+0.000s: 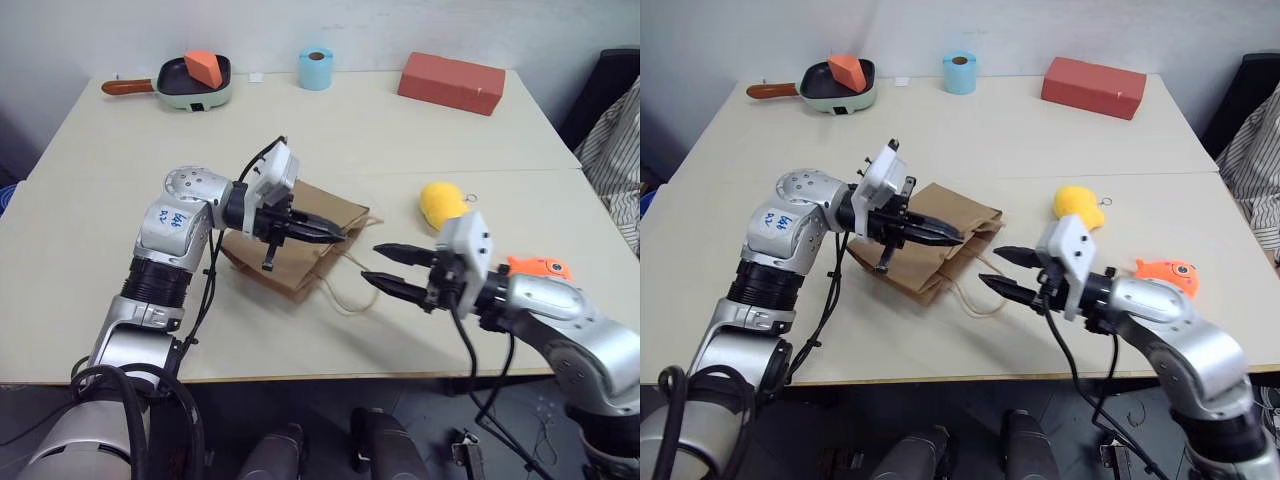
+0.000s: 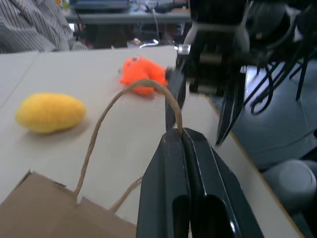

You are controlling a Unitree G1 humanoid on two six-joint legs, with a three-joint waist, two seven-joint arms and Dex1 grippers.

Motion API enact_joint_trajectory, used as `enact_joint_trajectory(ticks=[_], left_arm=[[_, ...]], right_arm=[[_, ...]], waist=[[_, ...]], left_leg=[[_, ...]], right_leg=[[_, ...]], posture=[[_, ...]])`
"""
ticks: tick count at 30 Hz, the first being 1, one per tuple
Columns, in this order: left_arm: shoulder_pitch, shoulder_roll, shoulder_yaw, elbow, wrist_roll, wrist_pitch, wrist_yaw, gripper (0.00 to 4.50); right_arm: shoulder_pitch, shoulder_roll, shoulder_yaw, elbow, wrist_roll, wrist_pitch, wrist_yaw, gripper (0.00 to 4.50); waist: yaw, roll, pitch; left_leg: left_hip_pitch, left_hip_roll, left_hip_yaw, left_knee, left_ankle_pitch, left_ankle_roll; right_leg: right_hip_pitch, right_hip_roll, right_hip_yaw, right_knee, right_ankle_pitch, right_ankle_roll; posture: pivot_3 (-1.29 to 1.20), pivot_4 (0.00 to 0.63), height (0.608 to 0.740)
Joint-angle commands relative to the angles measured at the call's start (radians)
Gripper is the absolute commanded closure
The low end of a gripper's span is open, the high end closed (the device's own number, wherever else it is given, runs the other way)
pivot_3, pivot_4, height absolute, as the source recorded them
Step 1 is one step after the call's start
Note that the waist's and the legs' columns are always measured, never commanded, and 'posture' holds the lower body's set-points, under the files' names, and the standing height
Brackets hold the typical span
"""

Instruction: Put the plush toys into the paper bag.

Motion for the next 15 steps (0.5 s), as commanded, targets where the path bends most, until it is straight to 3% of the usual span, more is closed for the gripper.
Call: enact_joint_trajectory(ticks=[1,3,9,15], left_arm=[[-0.039,-0.019,0.056,-0.076,-0.081,0.075,0.053,4.50],[-0.059,-0.033,0.081,-0.104,-0.137,0.145,0.079,4.50],[-0.044,-0.018,0.085,-0.187,-0.191,0.214,0.105,4.50],[-0.034,-0.024,0.084,-0.198,-0.187,0.189,0.135,4.50]], right_arm=[[-0.061,0.055,0.064,0.083,-0.080,-0.042,-0.007,3.89],[-0.098,0.099,0.104,0.161,-0.131,-0.067,-0.007,4.45],[-0.173,0.185,0.127,0.324,-0.204,-0.083,-0.002,4.45],[-0.209,0.173,0.216,0.405,-0.282,-0.065,0.088,4.45]], waist=[[-0.001,0.000,0.000],[-0.001,0.000,0.000],[-0.006,0.000,0.000],[-0.018,0.000,0.000]], left_leg=[[0.000,0.000,0.001,0.000,0.000,0.000],[0.000,0.000,0.002,0.000,0.000,0.000],[0.000,-0.001,0.003,0.001,0.000,0.000],[0.000,-0.001,0.003,0.001,0.000,0.000]], right_leg=[[-0.001,0.000,0.001,0.001,0.000,0.000],[-0.001,0.000,0.001,0.002,0.000,0.000],[-0.003,0.000,0.002,0.005,0.000,0.000],[-0.003,0.000,0.002,0.005,0.000,0.000]], posture=[[0.00,0.150,0.740],[0.00,0.150,0.740],[0.00,0.150,0.740],[0.00,0.150,0.740]])
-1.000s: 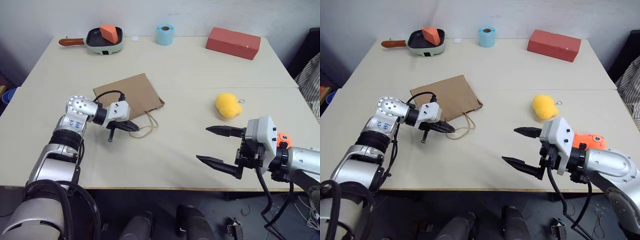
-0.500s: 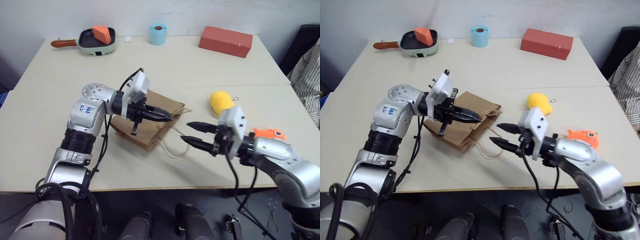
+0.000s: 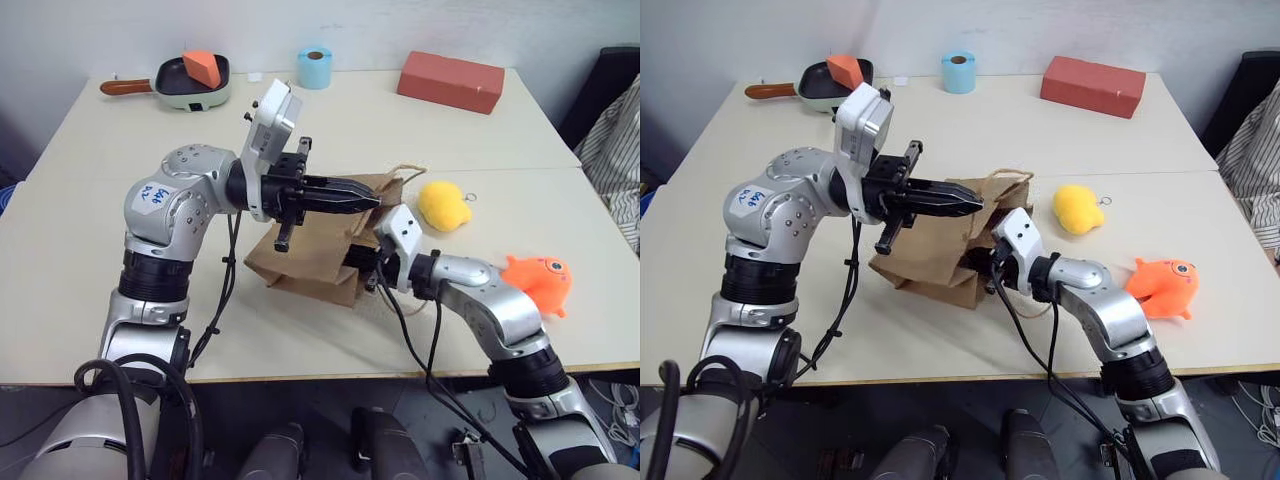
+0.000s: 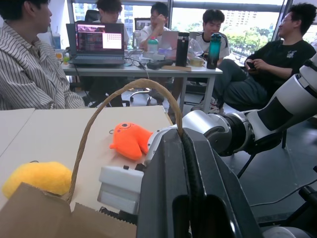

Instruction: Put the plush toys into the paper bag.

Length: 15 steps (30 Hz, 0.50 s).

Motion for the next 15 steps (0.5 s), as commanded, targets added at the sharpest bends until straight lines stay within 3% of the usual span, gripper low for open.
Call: enact_joint_trajectory(ticks=[1,10,15], left_arm=[[0.003,-0.004,0.017,-0.029,-0.012,-0.028,0.030,4.50],[0.024,-0.023,-0.009,-0.046,-0.011,-0.056,0.045,4.50],[0.066,-0.019,-0.057,-0.073,0.016,-0.102,0.027,4.50]], right_arm=[[-0.025,-0.029,0.075,0.013,-0.058,-0.006,0.083,4.45],[-0.165,-0.069,0.198,0.115,-0.169,-0.052,0.281,4.45],[-0.262,-0.010,0.222,0.238,-0.201,-0.086,0.353,4.45]], waist=[[-0.007,0.000,0.000],[-0.012,0.000,0.000],[-0.013,0.000,0.000]], left_leg=[[0.000,0.000,0.000,0.000,0.000,0.000],[0.000,0.000,0.001,0.000,0.000,0.000],[0.000,0.000,0.001,0.001,0.000,0.000]], right_leg=[[0.000,0.000,0.000,0.000,0.000,0.000],[0.000,0.000,0.000,0.000,0.000,0.000],[0.000,0.000,0.000,0.000,0.000,0.000]], posture=[[0.00,0.150,0.740],[0.00,0.150,0.740],[0.00,0.150,0.740]])
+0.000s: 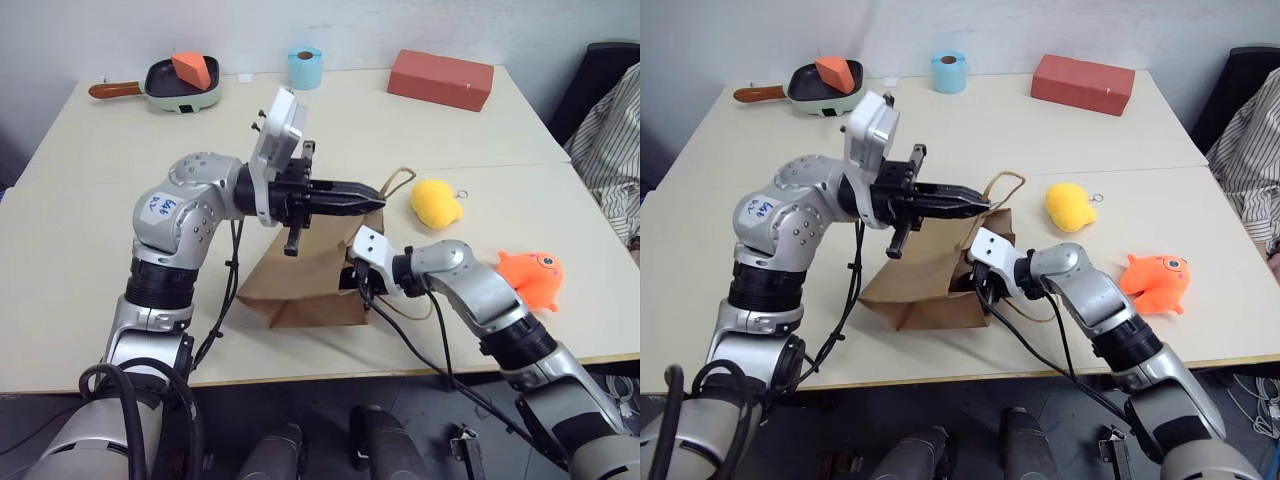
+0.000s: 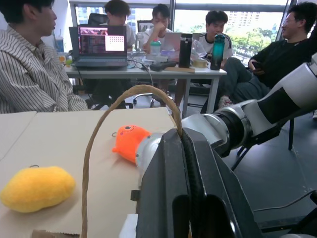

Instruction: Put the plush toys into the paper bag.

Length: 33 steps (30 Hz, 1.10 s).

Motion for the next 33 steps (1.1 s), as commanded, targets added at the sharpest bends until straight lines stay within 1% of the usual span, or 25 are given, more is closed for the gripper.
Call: enact_joint_trajectory(ticks=[1,4,7,10,15,19,23,28,29,33], left_arm=[[0.011,0.000,-0.029,-0.050,0.022,-0.058,-0.015,4.50],[0.018,-0.009,-0.053,-0.045,0.040,-0.093,-0.019,4.50],[0.021,-0.009,-0.070,-0.045,0.049,-0.118,-0.028,4.50],[0.021,-0.008,-0.072,-0.042,0.054,-0.134,-0.029,4.50],[-0.005,-0.007,-0.038,-0.005,0.060,-0.164,-0.009,4.50],[-0.054,-0.033,0.019,0.036,0.008,-0.119,0.036,4.50],[-0.091,-0.061,0.034,0.080,0.016,-0.129,0.051,4.50],[-0.105,-0.060,0.029,0.114,0.037,-0.156,0.033,4.50],[-0.103,-0.056,0.021,0.117,0.044,-0.166,0.022,4.50],[-0.074,-0.044,-0.025,0.103,0.078,-0.202,-0.025,4.50]], right_arm=[[-0.065,0.065,-0.019,0.058,0.028,0.012,0.062,4.45],[-0.104,0.122,-0.060,0.125,0.091,0.078,0.118,4.45],[-0.128,0.169,-0.104,0.184,0.120,0.123,0.116,4.45],[-0.136,0.194,-0.122,0.220,0.120,0.139,0.116,4.45],[-0.094,0.208,-0.133,0.172,0.132,0.169,0.119,4.45],[-0.045,0.197,-0.085,0.109,0.076,0.121,0.102,4.45],[-0.053,0.175,0.043,0.183,-0.160,-0.053,-0.030,4.45],[-0.063,0.175,0.047,0.216,-0.222,-0.084,-0.086,4.45],[-0.064,0.179,0.032,0.215,-0.211,-0.077,-0.084,4.45],[-0.091,0.240,-0.090,0.214,-0.077,0.017,-0.063,4.45]], waist=[[-0.001,0.000,0.000],[-0.002,0.000,0.000],[0.000,0.000,0.000],[0.001,0.000,0.000],[-0.005,0.000,0.000],[-0.006,0.000,0.000],[-0.009,0.001,-0.001],[-0.015,0.002,-0.002],[-0.015,0.002,-0.002],[-0.015,0.002,-0.002]], left_leg=[[0.000,0.000,0.000,0.000,0.000,0.000],[0.000,0.000,0.000,0.002,0.000,0.000],[0.000,0.000,0.000,0.003,0.000,0.000],[0.000,0.000,0.000,0.003,0.000,0.000],[0.000,0.000,0.000,0.003,0.000,0.000],[0.000,0.000,-0.001,0.004,0.000,0.000],[0.000,0.000,-0.001,0.004,0.000,-0.001],[0.000,0.000,-0.001,0.005,-0.001,-0.001],[0.000,0.000,-0.001,0.005,-0.001,-0.001],[0.000,0.000,-0.001,0.005,-0.001,-0.001]], right_leg=[[0.000,0.000,0.000,0.000,0.000,0.000],[0.000,0.000,0.000,0.000,0.000,0.000],[0.000,0.000,0.000,0.001,0.000,0.000],[0.000,0.000,0.000,0.001,0.000,0.000],[-0.001,0.000,0.000,0.002,0.000,0.000],[-0.001,0.000,0.000,0.003,0.000,0.000],[-0.001,0.000,0.000,0.003,0.000,0.000],[0.000,0.000,0.000,0.005,0.000,0.000],[0.000,0.000,0.000,0.005,0.000,0.000],[0.001,0.000,0.000,0.005,0.000,0.000]], posture=[[0.00,0.150,0.740],[0.00,0.150,0.740],[0.00,0.150,0.740],[0.00,0.150,0.740],[0.00,0.150,0.740],[0.00,0.150,0.740],[0.00,0.150,0.740],[0.00,0.150,0.740],[0.00,0.150,0.740],[0.00,0.150,0.740]])
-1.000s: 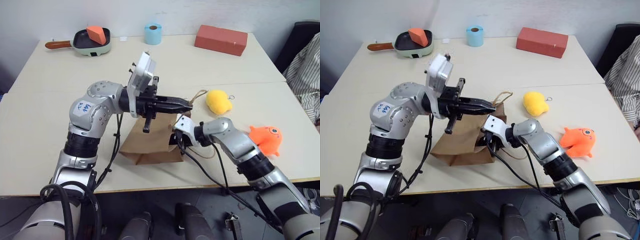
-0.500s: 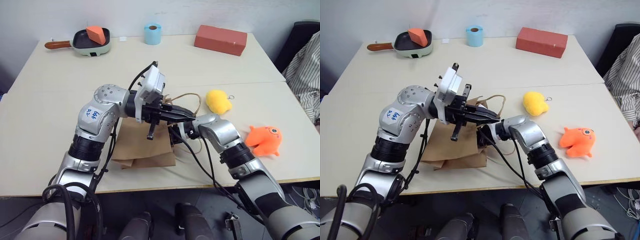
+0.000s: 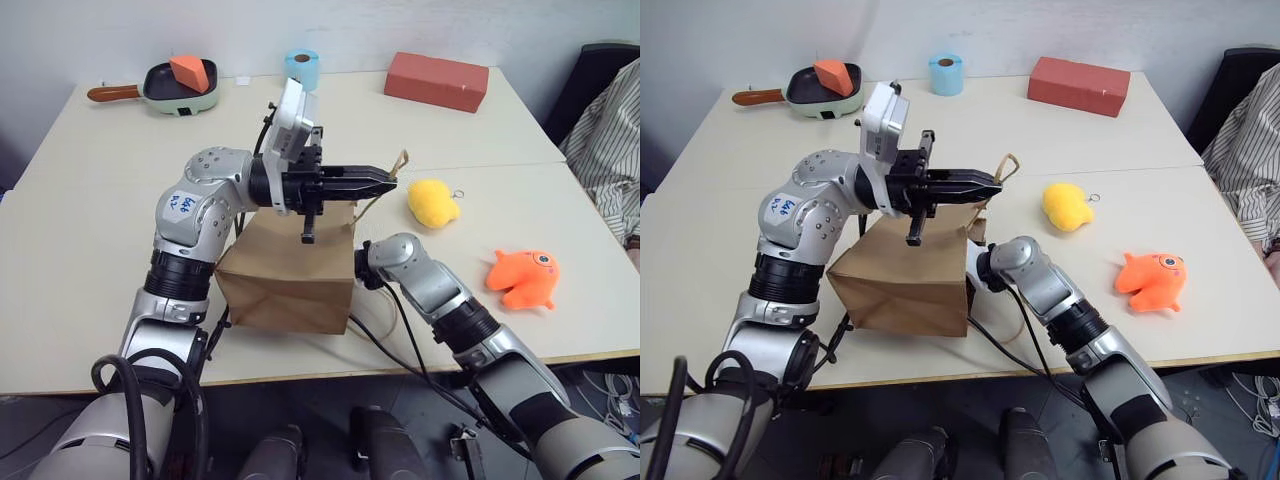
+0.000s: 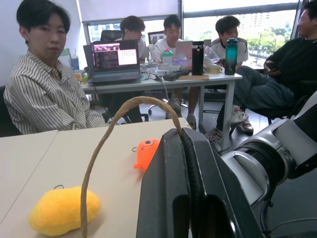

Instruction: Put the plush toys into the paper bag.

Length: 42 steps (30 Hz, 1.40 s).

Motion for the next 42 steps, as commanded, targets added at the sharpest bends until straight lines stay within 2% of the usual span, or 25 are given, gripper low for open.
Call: enact_joint_trajectory(ticks=[1,4,7,13,17,22,28,33,38,42], left_arm=[[0.006,0.006,-0.033,-0.032,0.026,-0.047,-0.039,4.50],[0.011,-0.002,-0.046,-0.031,0.037,-0.064,-0.044,4.50],[0.007,-0.008,-0.047,-0.025,0.040,-0.070,-0.042,4.50],[-0.031,-0.008,-0.013,0.007,0.038,-0.076,-0.022,4.50],[-0.085,0.020,0.065,0.069,0.008,-0.043,0.017,4.50],[-0.149,0.037,0.147,0.130,-0.038,0.025,0.051,4.50],[-0.073,0.033,0.083,0.055,0.011,-0.015,0.029,4.50],[-0.134,0.027,0.143,0.084,-0.050,0.053,0.076,4.50],[-0.054,0.015,0.077,0.040,-0.004,0.031,0.055,4.50],[-0.047,0.004,0.081,0.034,-0.013,0.035,0.071,4.50]], right_arm=[[-0.030,0.052,-0.113,0.027,0.099,0.105,-0.001,4.45],[-0.062,0.123,-0.201,0.039,0.188,0.202,-0.014,4.45],[-0.062,0.154,-0.204,0.047,0.191,0.226,-0.028,4.45],[-0.017,0.128,-0.049,0.150,-0.026,0.010,-0.138,4.45],[-0.011,0.086,-0.016,0.182,-0.113,-0.081,-0.177,4.45],[-0.001,0.056,-0.006,0.179,-0.142,-0.099,-0.165,4.45],[0.011,0.053,-0.045,0.156,-0.116,-0.073,-0.161,4.45],[0.052,0.016,-0.034,0.126,-0.132,-0.069,-0.147,4.45],[0.065,0.008,-0.048,0.101,-0.125,-0.052,-0.148,4.45],[0.110,-0.017,-0.130,-0.052,-0.035,-0.012,-0.109,4.45]], waist=[[-0.001,0.000,0.000],[-0.009,0.000,0.000],[-0.013,0.000,0.000],[-0.012,0.000,0.000],[-0.010,0.001,0.000],[-0.007,0.001,-0.001],[-0.008,0.001,-0.001],[-0.005,0.001,-0.001],[-0.006,0.007,-0.007],[-0.003,0.007,-0.007]], left_leg=[[0.000,0.000,0.000,0.000,0.000,0.000],[0.000,0.000,0.000,0.000,0.000,0.000],[0.000,0.000,0.000,-0.001,0.000,0.000],[0.000,0.000,-0.001,-0.001,0.000,-0.001],[0.000,0.000,-0.001,0.000,0.000,-0.001],[0.000,-0.001,-0.003,0.001,-0.001,-0.001],[0.000,-0.002,-0.006,0.002,-0.001,-0.001],[0.000,-0.002,-0.008,0.002,-0.001,-0.001],[0.001,-0.002,-0.008,0.002,-0.001,-0.001],[0.000,-0.002,-0.008,0.001,-0.001,-0.001]], right_leg=[[0.000,0.000,0.000,0.000,0.000,0.000],[-0.001,0.000,0.000,0.000,0.000,0.000],[-0.002,0.001,0.000,0.001,0.000,-0.001],[-0.003,0.001,0.000,0.001,-0.001,-0.001],[-0.002,0.001,0.000,0.001,-0.001,-0.001],[-0.001,0.000,0.000,0.002,-0.001,-0.001],[0.000,0.000,0.000,0.002,-0.001,-0.001],[0.000,0.000,0.000,0.002,-0.001,-0.001],[0.000,0.000,0.000,0.002,-0.001,-0.001],[0.000,0.000,0.000,0.002,-0.001,-0.001]], posture=[[0.00,0.150,0.740],[0.00,0.150,0.740],[0.00,0.150,0.740],[0.00,0.150,0.740],[0.00,0.150,0.740],[0.00,0.150,0.740],[0.00,0.150,0.740],[0.00,0.150,0.740],[0.00,0.150,0.740],[0.00,0.150,0.740]])
